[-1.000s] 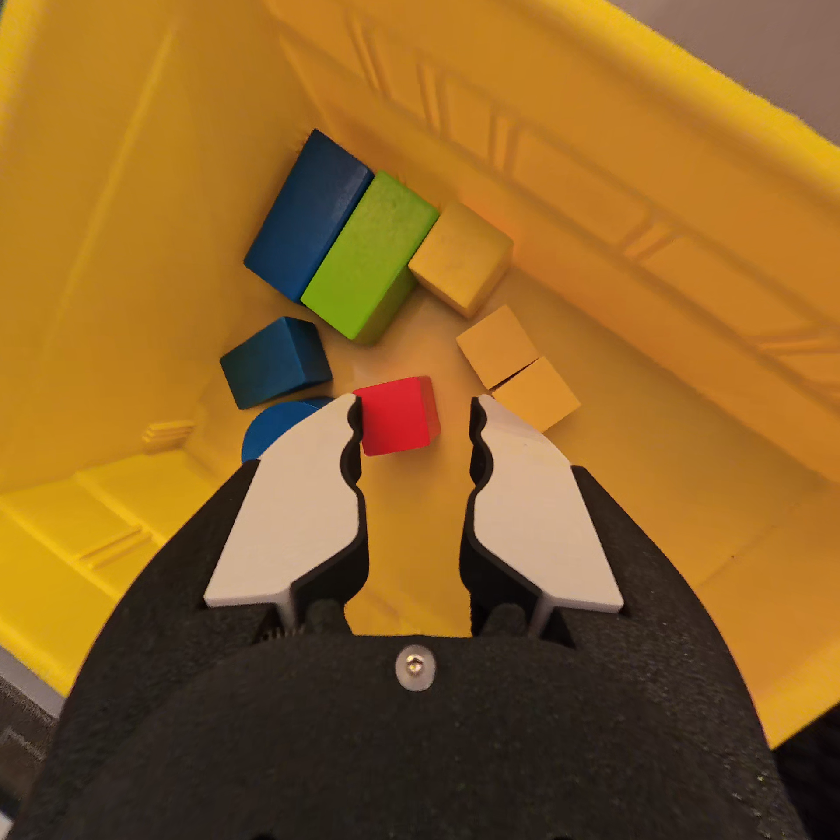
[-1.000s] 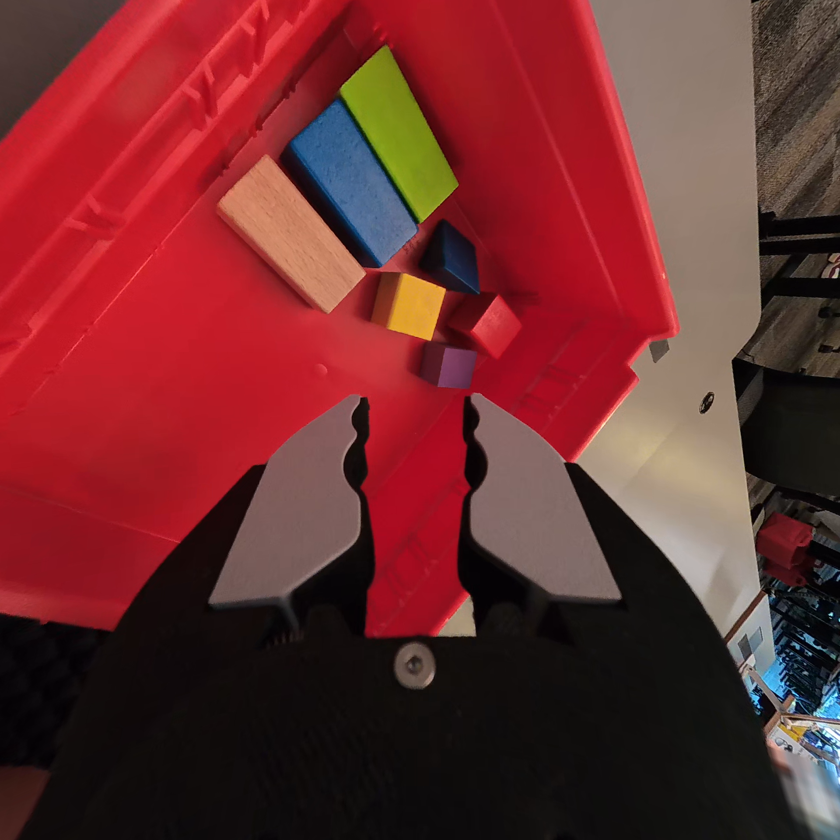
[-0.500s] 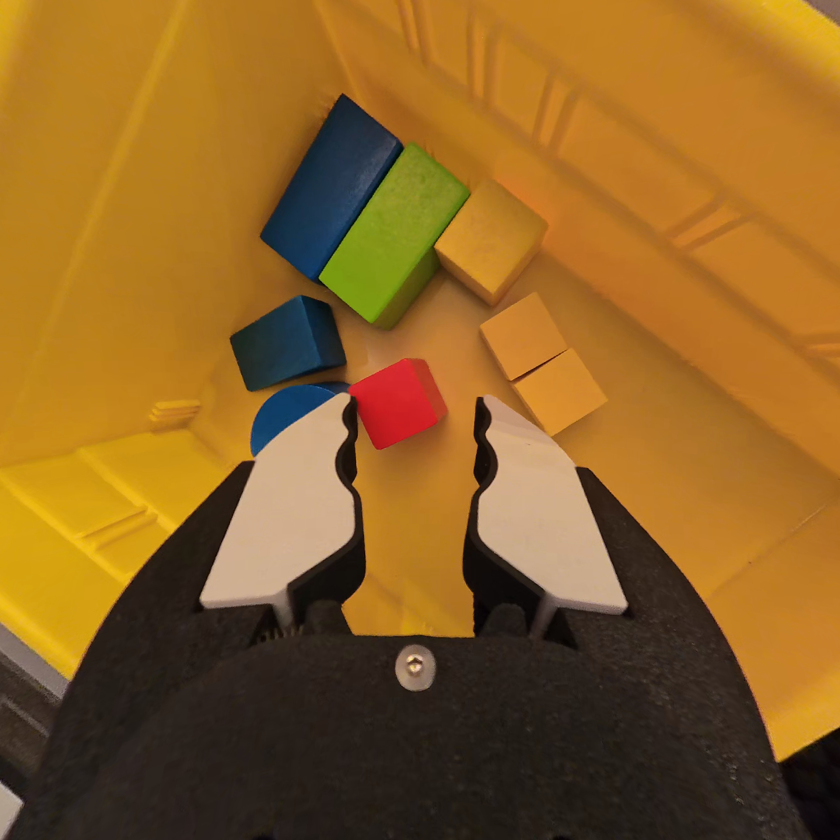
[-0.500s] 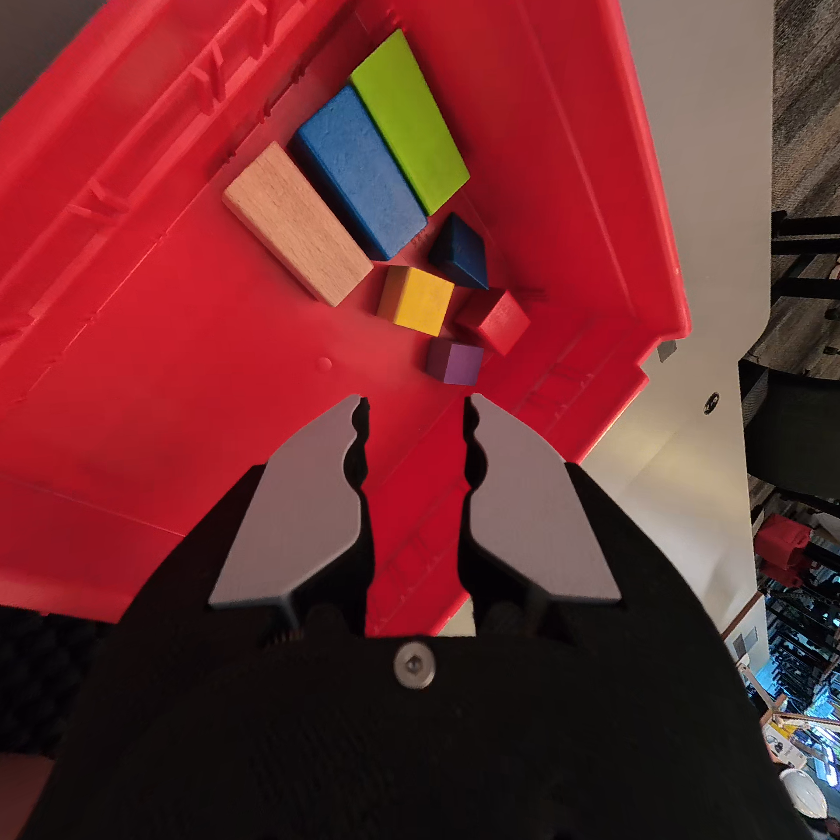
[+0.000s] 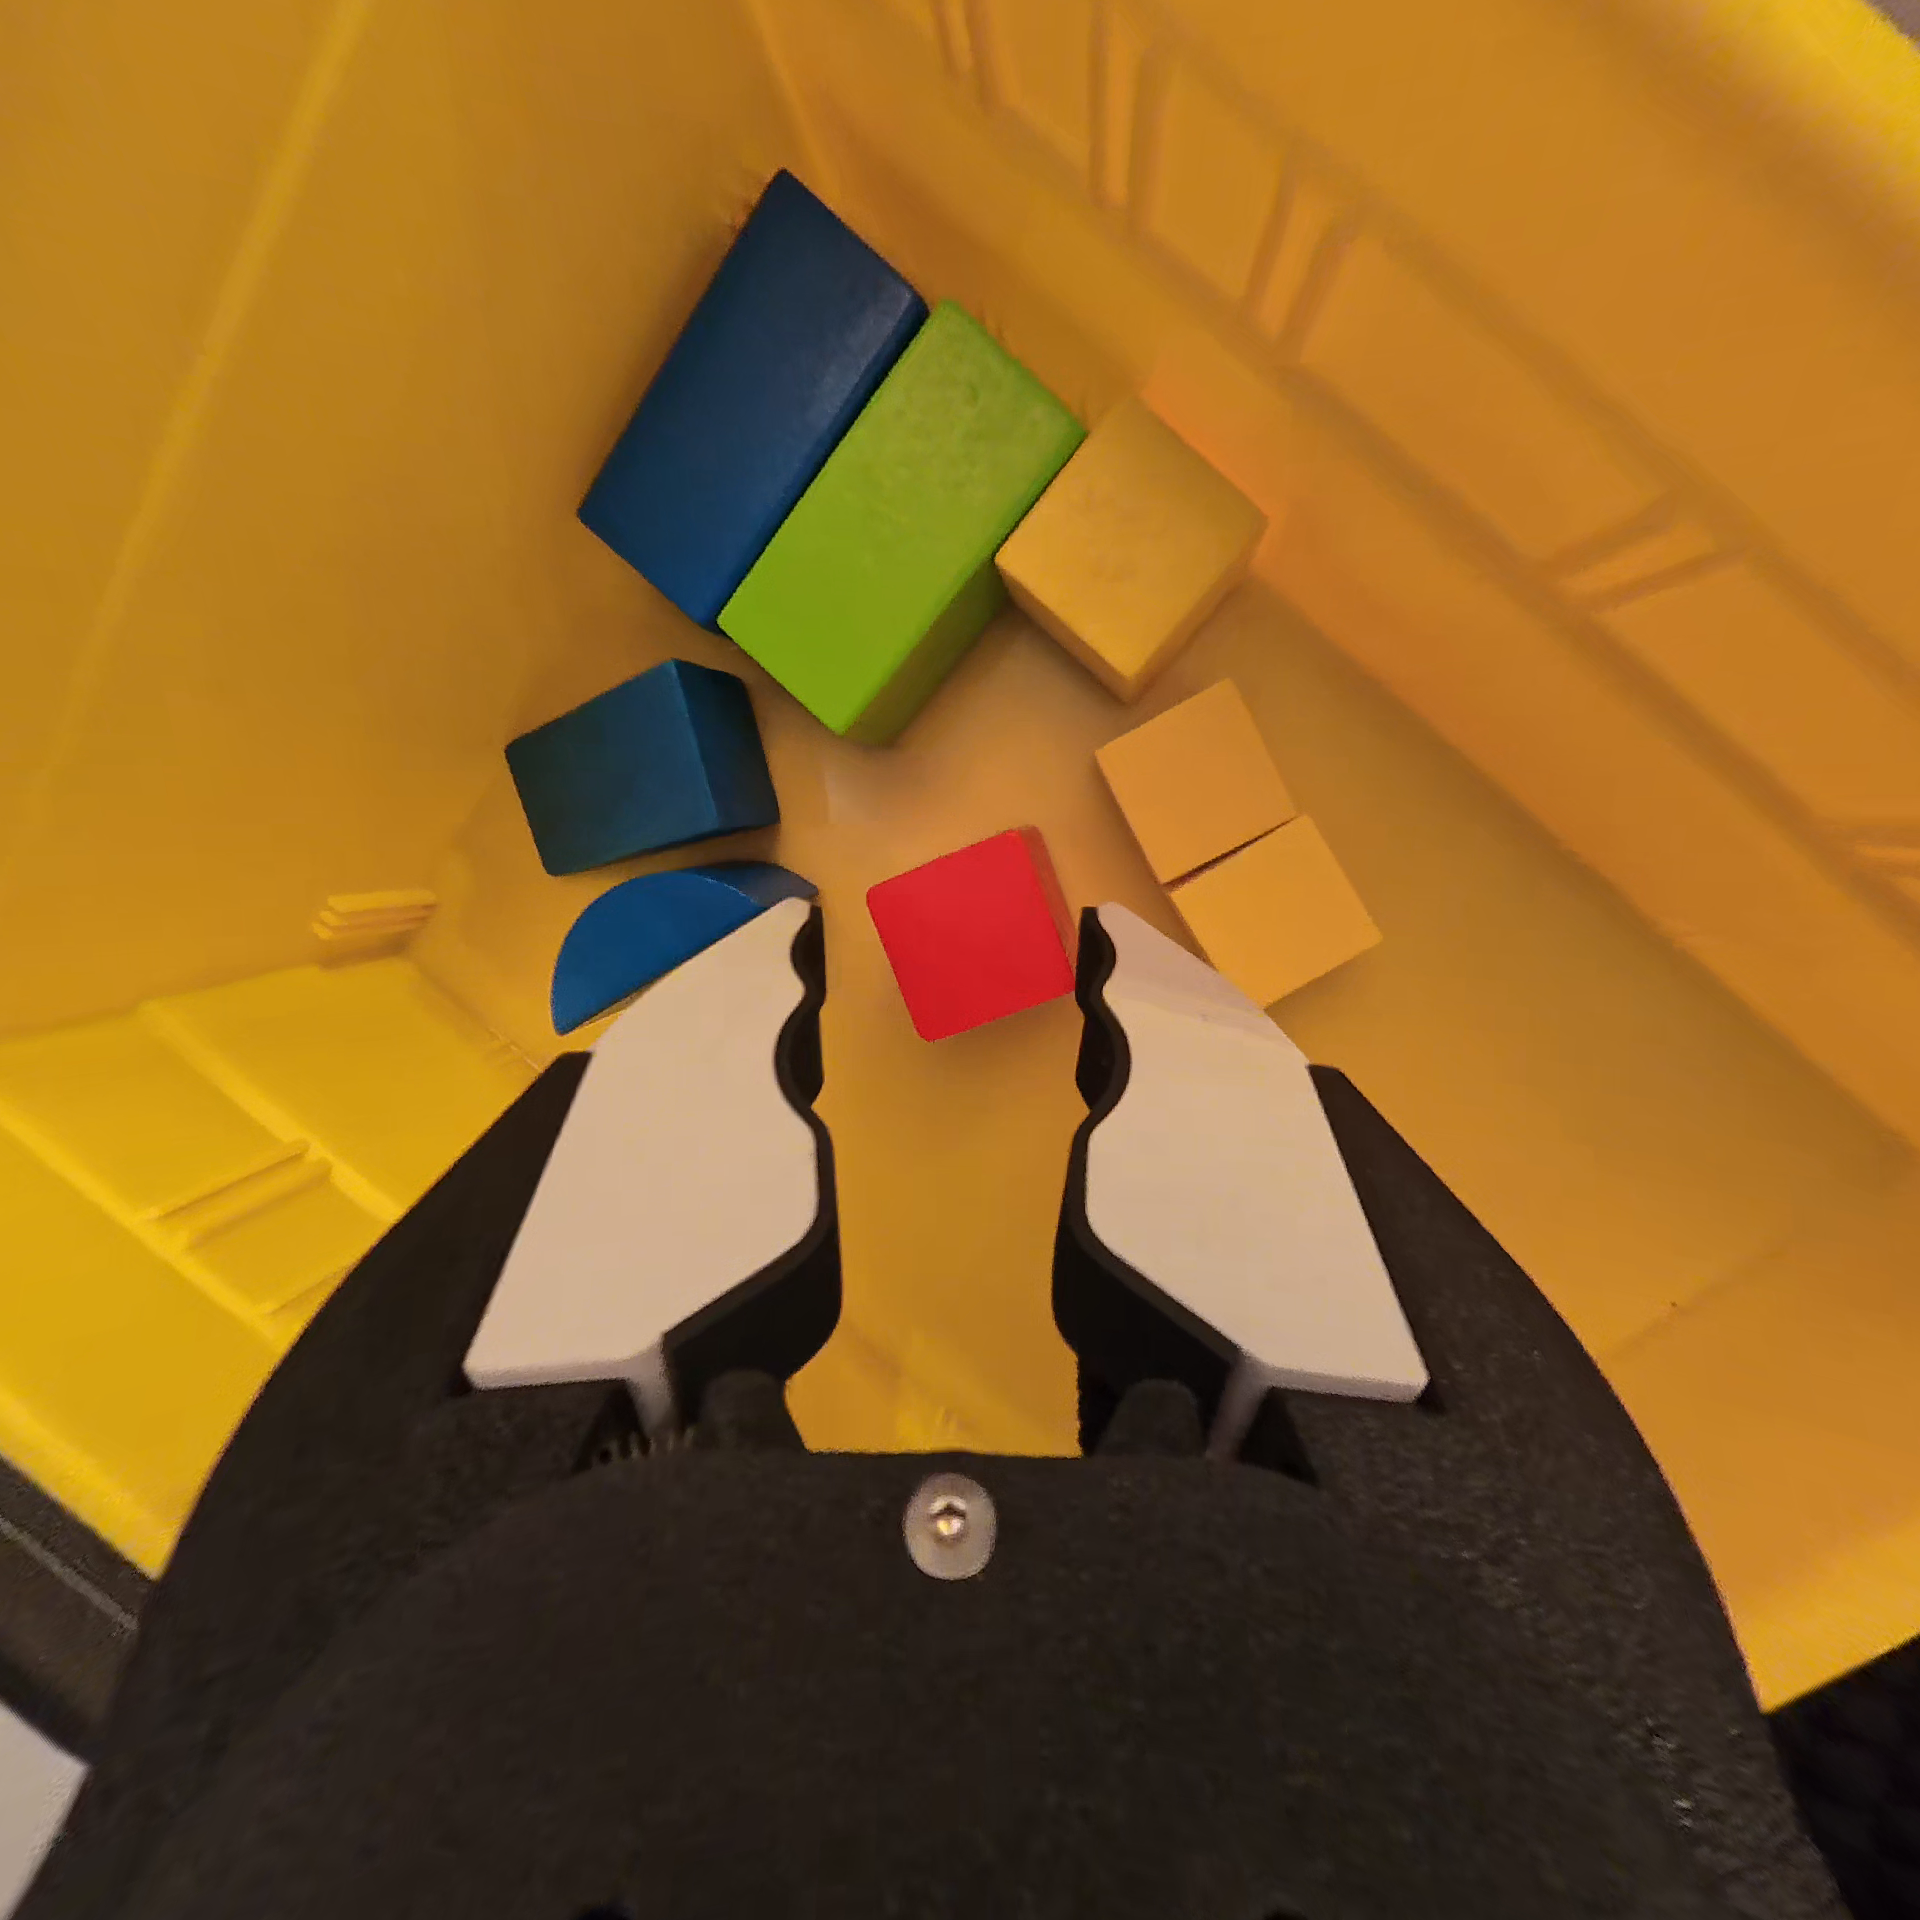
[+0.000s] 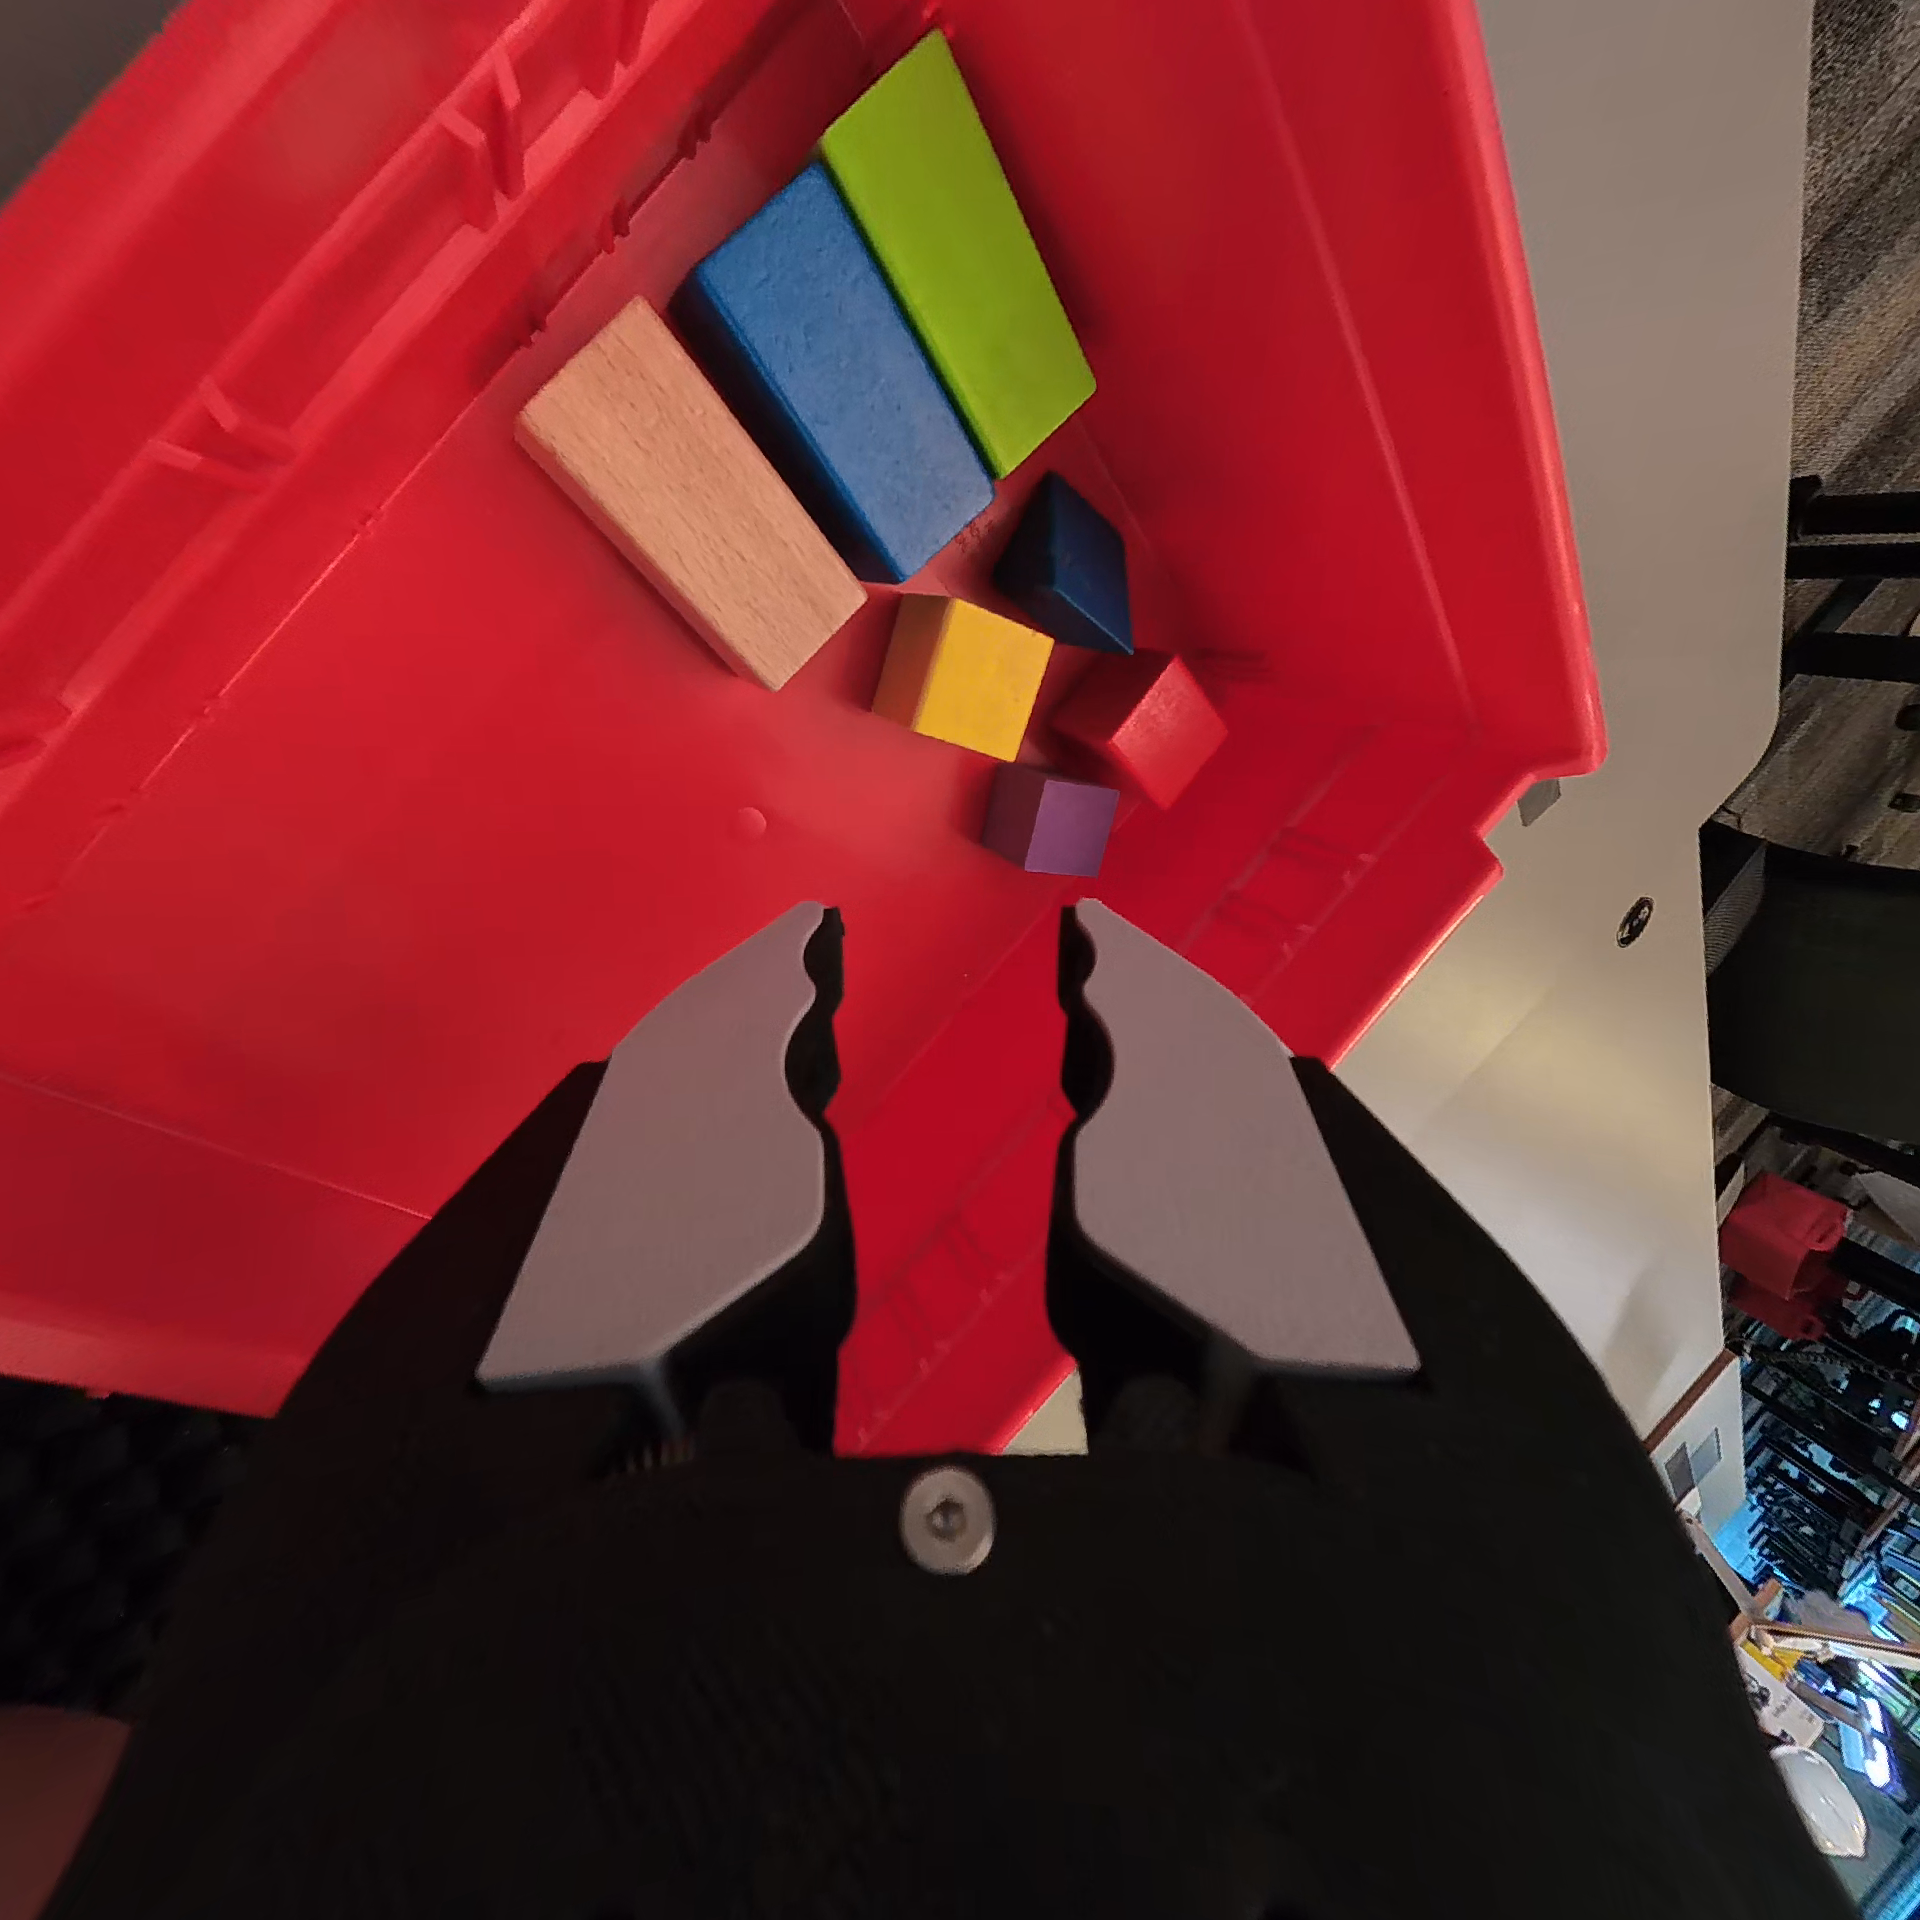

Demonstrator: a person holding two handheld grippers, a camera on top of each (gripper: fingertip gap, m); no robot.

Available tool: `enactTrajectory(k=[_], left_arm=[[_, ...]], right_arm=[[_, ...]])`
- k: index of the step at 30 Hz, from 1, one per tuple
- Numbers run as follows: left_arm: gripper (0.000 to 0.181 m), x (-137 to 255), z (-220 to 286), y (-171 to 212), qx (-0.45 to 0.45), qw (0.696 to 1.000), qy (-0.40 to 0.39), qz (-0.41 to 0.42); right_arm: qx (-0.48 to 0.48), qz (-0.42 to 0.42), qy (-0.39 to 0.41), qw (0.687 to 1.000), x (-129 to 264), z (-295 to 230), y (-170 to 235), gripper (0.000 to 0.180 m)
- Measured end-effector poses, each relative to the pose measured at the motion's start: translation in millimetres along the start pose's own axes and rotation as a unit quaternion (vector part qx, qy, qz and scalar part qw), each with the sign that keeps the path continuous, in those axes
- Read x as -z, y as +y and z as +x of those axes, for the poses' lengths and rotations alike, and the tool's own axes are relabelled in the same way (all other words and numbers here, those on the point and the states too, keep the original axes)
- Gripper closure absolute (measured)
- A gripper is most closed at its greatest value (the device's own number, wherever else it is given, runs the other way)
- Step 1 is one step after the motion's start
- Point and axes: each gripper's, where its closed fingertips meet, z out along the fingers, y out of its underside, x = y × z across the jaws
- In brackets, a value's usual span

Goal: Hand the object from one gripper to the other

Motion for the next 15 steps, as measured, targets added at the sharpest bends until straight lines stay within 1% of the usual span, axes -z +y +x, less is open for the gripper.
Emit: enactTrajectory(k=[4,15], left_arm=[[0.138,-7,1,1,0.018,1.0,0.003,-0.021],[0.142,-13,0,6,0.027,0.998,-0.012,-0.056]], right_arm=[[0.002,-0.002,-0.002,1.0,-1,-1,1,0.139],[0.005,-0.004,-0.007,1.0,-1,-3,2,0.139]])
